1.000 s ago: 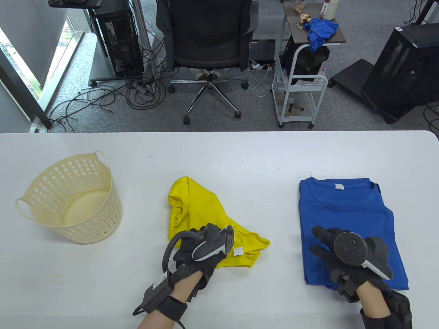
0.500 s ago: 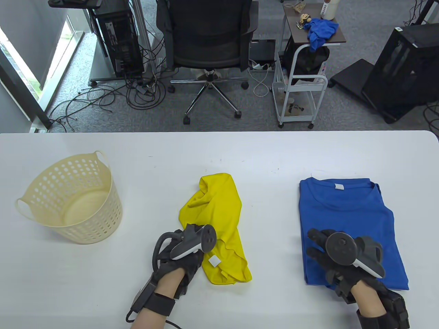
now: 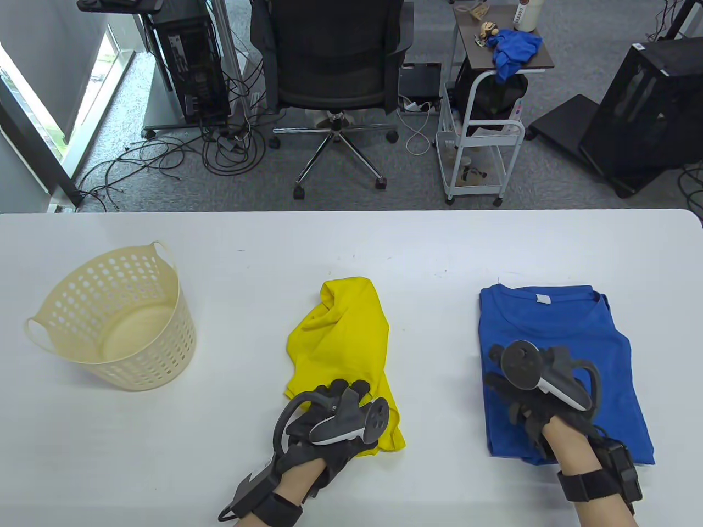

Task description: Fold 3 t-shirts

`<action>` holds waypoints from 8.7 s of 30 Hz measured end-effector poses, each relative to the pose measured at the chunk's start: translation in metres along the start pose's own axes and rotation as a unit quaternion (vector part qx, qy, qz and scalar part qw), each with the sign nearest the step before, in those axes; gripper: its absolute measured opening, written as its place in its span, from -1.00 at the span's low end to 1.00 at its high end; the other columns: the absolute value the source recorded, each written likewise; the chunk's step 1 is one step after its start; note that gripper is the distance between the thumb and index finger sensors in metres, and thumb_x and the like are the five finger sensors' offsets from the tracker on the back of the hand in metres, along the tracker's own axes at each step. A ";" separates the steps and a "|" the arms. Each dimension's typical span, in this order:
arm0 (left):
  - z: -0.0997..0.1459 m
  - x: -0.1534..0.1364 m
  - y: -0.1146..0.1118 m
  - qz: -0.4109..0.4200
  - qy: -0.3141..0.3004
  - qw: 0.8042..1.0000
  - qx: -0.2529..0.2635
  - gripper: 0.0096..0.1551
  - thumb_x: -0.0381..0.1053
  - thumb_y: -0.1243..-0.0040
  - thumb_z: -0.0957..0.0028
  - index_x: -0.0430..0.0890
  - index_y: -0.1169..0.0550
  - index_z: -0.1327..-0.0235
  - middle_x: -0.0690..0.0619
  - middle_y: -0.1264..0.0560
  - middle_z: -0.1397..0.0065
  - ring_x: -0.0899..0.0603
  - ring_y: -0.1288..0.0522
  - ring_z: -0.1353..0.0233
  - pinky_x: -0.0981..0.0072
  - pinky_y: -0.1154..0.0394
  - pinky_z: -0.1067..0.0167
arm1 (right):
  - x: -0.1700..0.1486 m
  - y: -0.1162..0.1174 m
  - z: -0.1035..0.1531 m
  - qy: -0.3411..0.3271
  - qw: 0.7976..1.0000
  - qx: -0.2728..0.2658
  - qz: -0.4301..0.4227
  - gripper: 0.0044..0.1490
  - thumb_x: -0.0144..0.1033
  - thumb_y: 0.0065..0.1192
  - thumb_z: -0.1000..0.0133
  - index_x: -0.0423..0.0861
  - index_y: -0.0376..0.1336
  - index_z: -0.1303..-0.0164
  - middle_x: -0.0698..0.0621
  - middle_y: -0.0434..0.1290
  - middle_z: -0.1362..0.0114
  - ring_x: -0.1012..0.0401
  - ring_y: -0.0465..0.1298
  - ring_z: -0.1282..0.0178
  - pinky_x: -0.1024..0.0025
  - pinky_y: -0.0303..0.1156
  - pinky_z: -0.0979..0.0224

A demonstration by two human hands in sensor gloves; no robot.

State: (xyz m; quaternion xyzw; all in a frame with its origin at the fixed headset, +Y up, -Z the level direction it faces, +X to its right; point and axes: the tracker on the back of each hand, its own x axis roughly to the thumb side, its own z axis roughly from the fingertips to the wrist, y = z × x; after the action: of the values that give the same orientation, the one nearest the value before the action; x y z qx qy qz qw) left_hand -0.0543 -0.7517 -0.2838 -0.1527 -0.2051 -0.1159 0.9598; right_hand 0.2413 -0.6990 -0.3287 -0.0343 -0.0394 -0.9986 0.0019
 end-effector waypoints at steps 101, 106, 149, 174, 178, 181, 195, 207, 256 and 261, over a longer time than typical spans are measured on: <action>0.067 -0.090 0.166 -0.002 0.160 0.962 0.222 -0.57 0.23 -0.21 0.11 0.24 -0.55 -0.04 0.23 -0.52 -0.36 0.03 -0.56 -0.36 -0.05 -0.43 -0.43 | 0.127 0.061 0.043 -0.255 0.961 0.045 0.097 0.05 0.29 0.29 0.19 0.15 0.04 -0.50 0.03 0.13 -0.69 -0.20 0.12 -0.70 -0.55 -0.13 -0.59; 0.066 -0.097 0.165 -0.002 0.169 0.961 0.218 -0.58 0.22 -0.21 0.11 0.25 -0.55 -0.04 0.24 -0.52 -0.36 0.03 -0.56 -0.36 -0.05 -0.42 -0.44 | 0.134 0.060 0.043 -0.216 0.969 -0.039 0.117 -0.39 0.03 0.27 0.02 0.18 0.26 -0.26 0.09 0.33 -0.54 -0.09 0.33 -0.59 -0.44 0.05 -0.58; 0.133 -0.189 0.162 0.039 0.282 0.936 0.208 -0.56 0.23 -0.16 0.08 0.24 -0.56 -0.07 0.22 -0.55 -0.35 0.02 -0.57 -0.34 -0.07 -0.42 -0.43 | 0.129 0.039 0.010 -0.101 0.984 0.005 0.148 -0.20 0.12 0.22 0.05 0.12 0.17 -0.42 -0.03 0.31 -0.55 -0.10 0.37 -0.50 -0.43 0.07 -0.53; 0.157 -0.226 0.135 0.056 0.306 0.929 0.202 -0.56 0.25 -0.14 0.07 0.26 -0.56 -0.07 0.22 -0.54 -0.35 0.01 -0.56 -0.36 -0.09 -0.40 -0.44 | 0.067 -0.074 0.013 0.008 0.987 -0.083 0.140 -0.50 -0.13 0.17 -0.02 0.08 0.38 -0.17 -0.01 0.39 -0.49 -0.15 0.36 -0.53 -0.44 0.06 -0.53; 0.133 -0.215 0.126 0.025 0.293 0.941 0.170 -0.57 0.25 -0.14 0.07 0.26 -0.55 -0.07 0.23 -0.54 -0.35 0.01 -0.56 -0.36 -0.09 -0.40 -0.44 | 0.070 -0.022 -0.022 0.020 0.986 -0.024 0.162 -0.50 -0.13 0.15 -0.02 0.09 0.36 -0.17 0.00 0.37 -0.49 -0.14 0.35 -0.53 -0.42 0.05 -0.54; 0.120 -0.209 0.126 0.013 0.285 0.944 0.164 -0.56 0.25 -0.14 0.08 0.26 -0.55 -0.07 0.23 -0.54 -0.35 0.01 -0.56 -0.36 -0.09 -0.40 -0.44 | 0.073 -0.009 -0.031 0.049 0.974 -0.079 0.205 -0.47 -0.09 0.17 -0.02 0.15 0.31 -0.23 0.00 0.36 -0.49 -0.13 0.35 -0.52 -0.42 0.03 -0.55; 0.111 -0.212 0.116 0.004 0.292 0.944 0.154 -0.56 0.25 -0.14 0.07 0.26 -0.55 -0.08 0.23 -0.54 -0.35 0.01 -0.56 -0.36 -0.09 -0.40 -0.44 | 0.085 0.006 -0.028 -0.021 0.990 -0.010 0.142 -0.26 0.08 0.28 0.05 0.11 0.24 -0.36 -0.02 0.33 -0.53 -0.10 0.36 -0.52 -0.43 0.04 -0.55; 0.111 -0.213 0.106 -0.001 0.279 0.947 0.161 -0.56 0.25 -0.15 0.07 0.26 -0.55 -0.08 0.23 -0.54 -0.35 0.01 -0.56 -0.36 -0.09 -0.40 -0.44 | 0.097 0.037 -0.076 0.027 0.986 0.018 0.162 -0.30 0.08 0.30 0.06 0.14 0.28 -0.31 -0.02 0.36 -0.50 -0.10 0.38 -0.50 -0.42 0.04 -0.55; 0.090 -0.215 0.063 0.077 0.376 0.923 0.006 -0.54 0.22 -0.12 0.01 0.22 -0.54 -0.16 0.21 -0.54 -0.37 -0.01 -0.56 -0.37 -0.04 -0.42 -0.41 | 0.010 -0.098 0.068 0.043 0.973 -0.053 0.222 -0.50 -0.16 0.31 0.03 0.24 0.37 -0.15 0.07 0.42 -0.49 -0.10 0.37 -0.54 -0.33 0.14 -0.55; 0.075 -0.200 -0.005 0.041 0.319 0.946 -0.040 -0.39 0.31 -0.07 0.05 0.24 -0.40 -0.31 0.20 -0.41 -0.51 -0.03 -0.46 -0.48 -0.06 -0.36 -0.48 | 0.014 -0.036 0.050 -0.003 0.990 0.012 0.144 -0.34 0.00 0.27 0.04 0.19 0.29 -0.32 -0.01 0.37 -0.52 -0.12 0.36 -0.53 -0.33 0.11 -0.54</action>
State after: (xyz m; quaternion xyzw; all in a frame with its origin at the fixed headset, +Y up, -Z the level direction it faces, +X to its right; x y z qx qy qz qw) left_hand -0.2608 -0.6991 -0.3037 -0.1543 0.1235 -0.1275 0.9720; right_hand 0.2308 -0.6587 -0.2814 -0.0423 -0.0458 -0.9873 0.1460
